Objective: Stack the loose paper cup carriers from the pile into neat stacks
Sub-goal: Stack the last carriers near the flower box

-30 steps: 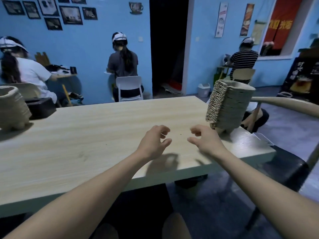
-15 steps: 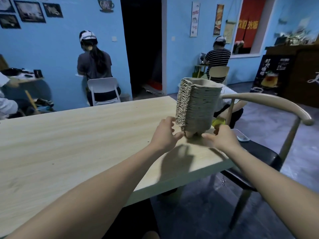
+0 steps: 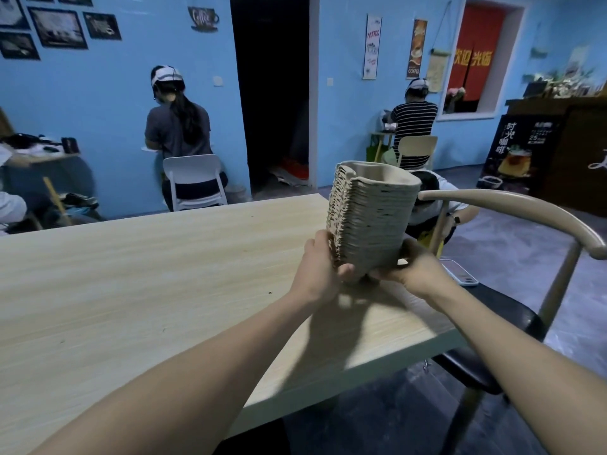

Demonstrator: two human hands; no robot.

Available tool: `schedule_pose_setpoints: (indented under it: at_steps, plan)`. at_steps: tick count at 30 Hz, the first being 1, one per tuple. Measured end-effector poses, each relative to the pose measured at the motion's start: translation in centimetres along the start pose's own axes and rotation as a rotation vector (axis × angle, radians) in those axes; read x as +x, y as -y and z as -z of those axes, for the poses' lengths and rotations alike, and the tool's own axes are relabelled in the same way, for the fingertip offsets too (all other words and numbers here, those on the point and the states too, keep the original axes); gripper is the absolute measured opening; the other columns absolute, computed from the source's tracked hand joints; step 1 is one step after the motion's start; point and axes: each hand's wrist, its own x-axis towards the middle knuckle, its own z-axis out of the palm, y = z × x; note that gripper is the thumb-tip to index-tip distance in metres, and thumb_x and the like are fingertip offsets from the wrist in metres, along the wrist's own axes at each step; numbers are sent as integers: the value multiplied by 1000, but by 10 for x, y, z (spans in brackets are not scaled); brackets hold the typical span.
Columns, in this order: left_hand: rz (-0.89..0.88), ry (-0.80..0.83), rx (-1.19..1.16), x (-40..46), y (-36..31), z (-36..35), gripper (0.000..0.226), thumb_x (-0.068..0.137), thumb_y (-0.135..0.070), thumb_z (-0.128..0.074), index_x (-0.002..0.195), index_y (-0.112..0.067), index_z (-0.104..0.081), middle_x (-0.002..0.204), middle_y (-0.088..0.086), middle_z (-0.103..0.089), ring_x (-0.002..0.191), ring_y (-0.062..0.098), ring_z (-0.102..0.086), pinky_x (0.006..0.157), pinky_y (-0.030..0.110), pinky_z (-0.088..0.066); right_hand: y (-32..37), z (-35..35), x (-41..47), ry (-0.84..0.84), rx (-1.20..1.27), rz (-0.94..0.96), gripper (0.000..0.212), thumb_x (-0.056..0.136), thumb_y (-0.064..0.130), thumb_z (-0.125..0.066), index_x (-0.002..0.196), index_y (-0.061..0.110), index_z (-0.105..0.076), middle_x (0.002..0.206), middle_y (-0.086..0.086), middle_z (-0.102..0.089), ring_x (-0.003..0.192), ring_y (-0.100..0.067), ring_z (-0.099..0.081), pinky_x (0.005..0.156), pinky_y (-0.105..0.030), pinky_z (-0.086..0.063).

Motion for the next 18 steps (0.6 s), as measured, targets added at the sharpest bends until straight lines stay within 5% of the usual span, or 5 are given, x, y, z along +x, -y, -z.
schedule_pose_setpoints:
  at_steps: [6,10,18]
  plan:
    - [36,9,-9,-8,14,29,53,82,-15,-71,126,-11,-41,119,9,-50,102,24,-55,90,34,-47,20,-20,-4,76,-50,53,55,54,10,-90,97,11,-56,89,1,-65,81,-17,-59,70,-29,-47]
    - [48,-34,18,-24,31,60,51,83,-10,-69,127,-8,-43,119,10,-54,104,23,-53,90,36,-46,38,-46,-11,137,-118,67,68,45,37,-89,98,9,-56,93,-3,-67,89,-23,-62,74,-34,-49]
    - [142,-121,21,-68,71,137,50,84,-10,-68,128,-12,-45,124,8,-55,109,22,-54,96,37,-47,91,-119,-38,228,-110,145,56,63,27,-86,101,3,-53,95,-4,-61,90,-23,-56,57,-18,-37]
